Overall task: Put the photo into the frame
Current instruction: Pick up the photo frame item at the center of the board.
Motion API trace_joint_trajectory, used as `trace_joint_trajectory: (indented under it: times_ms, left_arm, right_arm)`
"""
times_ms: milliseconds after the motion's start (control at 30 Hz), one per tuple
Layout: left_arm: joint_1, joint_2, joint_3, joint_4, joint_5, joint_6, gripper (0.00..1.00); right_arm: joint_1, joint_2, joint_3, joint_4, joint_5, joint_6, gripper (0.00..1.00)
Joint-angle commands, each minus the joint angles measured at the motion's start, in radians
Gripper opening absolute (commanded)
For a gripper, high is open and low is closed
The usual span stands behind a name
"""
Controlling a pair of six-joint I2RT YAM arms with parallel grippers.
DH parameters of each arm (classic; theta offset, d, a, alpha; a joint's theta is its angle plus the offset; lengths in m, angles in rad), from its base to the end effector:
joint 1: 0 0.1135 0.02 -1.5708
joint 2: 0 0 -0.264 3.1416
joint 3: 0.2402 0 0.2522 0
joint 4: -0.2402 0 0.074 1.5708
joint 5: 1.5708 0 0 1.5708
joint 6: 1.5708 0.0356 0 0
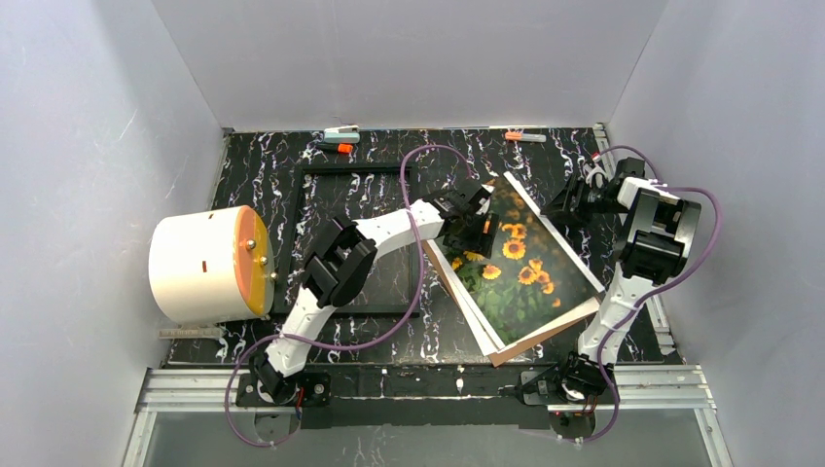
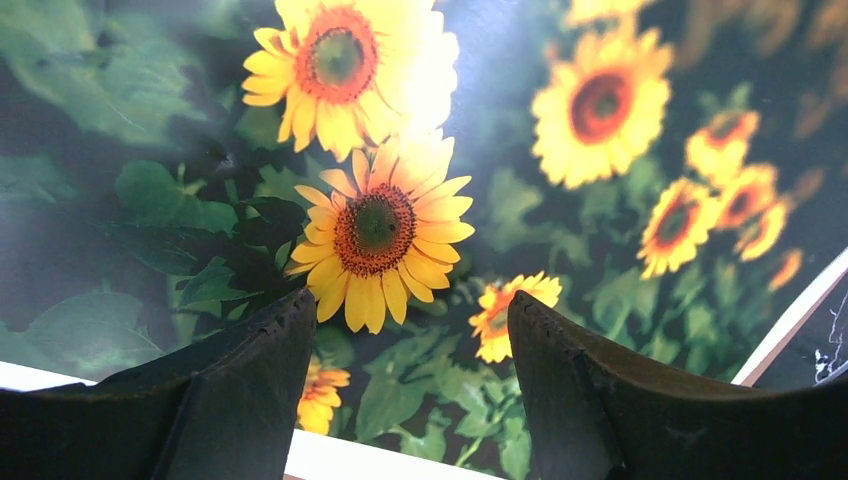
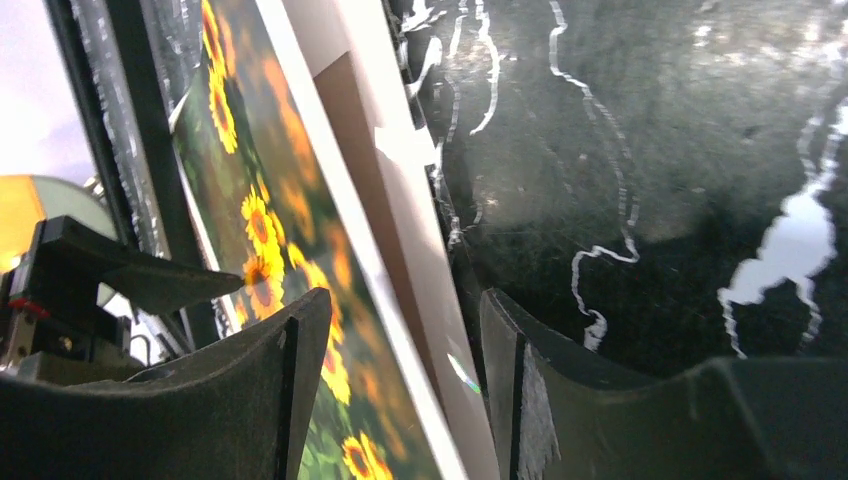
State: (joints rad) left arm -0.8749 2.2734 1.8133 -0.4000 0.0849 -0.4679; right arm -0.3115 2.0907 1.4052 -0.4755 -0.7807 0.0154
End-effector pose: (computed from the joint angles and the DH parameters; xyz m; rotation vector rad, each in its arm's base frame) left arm 0.3234 -0.3919 0.1770 0.5555 2.4929 -0.6745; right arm 0.4059 -0.1044 0.1429 0.1941 2.4781 0.9320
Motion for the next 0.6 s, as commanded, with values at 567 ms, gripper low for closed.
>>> trace_joint_trajectory:
  times_ms: [567]
  left_arm:
    - [0.007, 0.158, 0.069, -0.243, -0.143, 0.044, 0.68]
  right_arm:
    - [0.019, -0.026, 0.041, -0.205, -0.482, -0.107, 0.95]
